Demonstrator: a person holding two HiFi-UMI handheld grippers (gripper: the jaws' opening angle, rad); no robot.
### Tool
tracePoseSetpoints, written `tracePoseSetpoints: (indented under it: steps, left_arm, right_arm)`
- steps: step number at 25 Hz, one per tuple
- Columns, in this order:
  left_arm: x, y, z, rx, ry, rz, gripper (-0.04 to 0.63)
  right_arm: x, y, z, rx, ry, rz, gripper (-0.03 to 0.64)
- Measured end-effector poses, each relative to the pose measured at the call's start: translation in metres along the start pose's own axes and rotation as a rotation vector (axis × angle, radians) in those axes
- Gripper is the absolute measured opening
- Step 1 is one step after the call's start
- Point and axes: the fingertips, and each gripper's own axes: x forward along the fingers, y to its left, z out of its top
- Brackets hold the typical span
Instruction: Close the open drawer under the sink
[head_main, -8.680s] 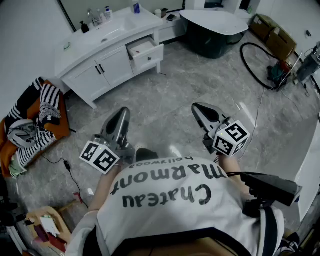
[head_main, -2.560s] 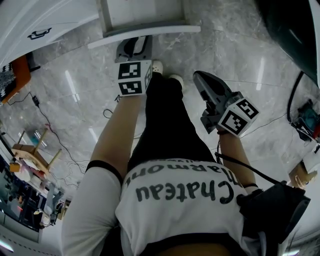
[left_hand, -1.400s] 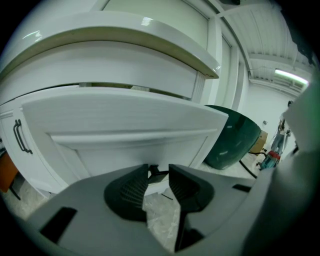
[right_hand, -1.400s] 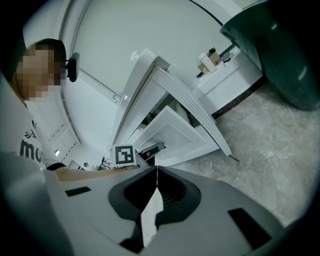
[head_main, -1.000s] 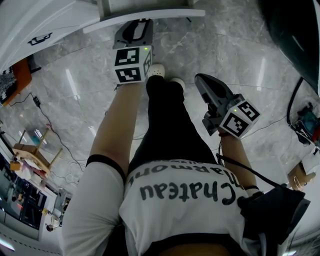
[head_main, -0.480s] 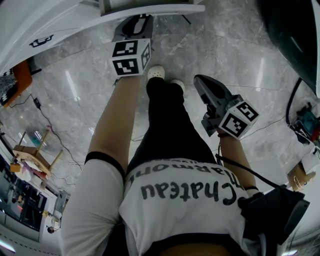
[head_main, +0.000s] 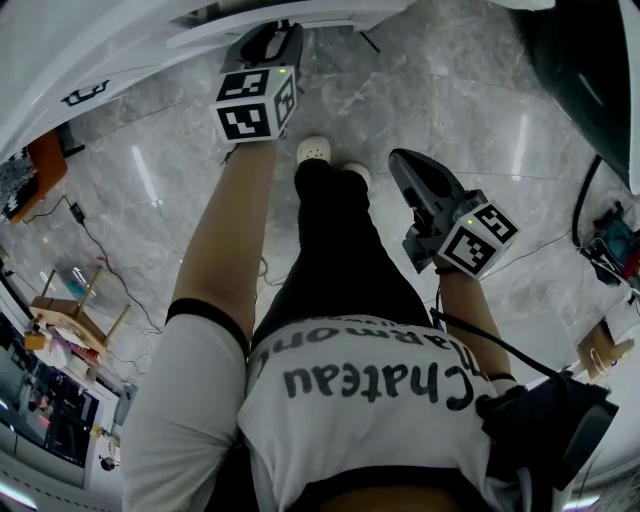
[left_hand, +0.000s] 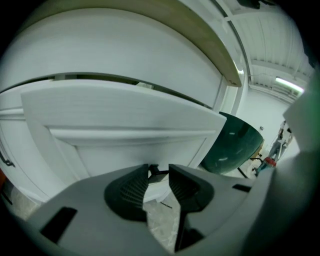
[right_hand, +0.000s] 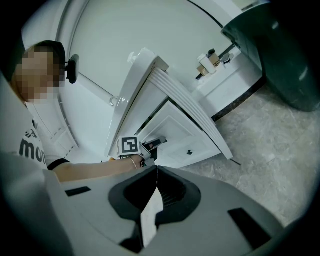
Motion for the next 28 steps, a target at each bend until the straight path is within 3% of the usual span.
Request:
tracePoseSetpoints:
  steps: [28]
  left_arm:
    - [0.02,0.01,0.023,-0.001,-0.029,-0.005,0.126]
  right_arm:
    - [0.0,0.002,0.009,-0.002,-0.039,-0.028,0.012]
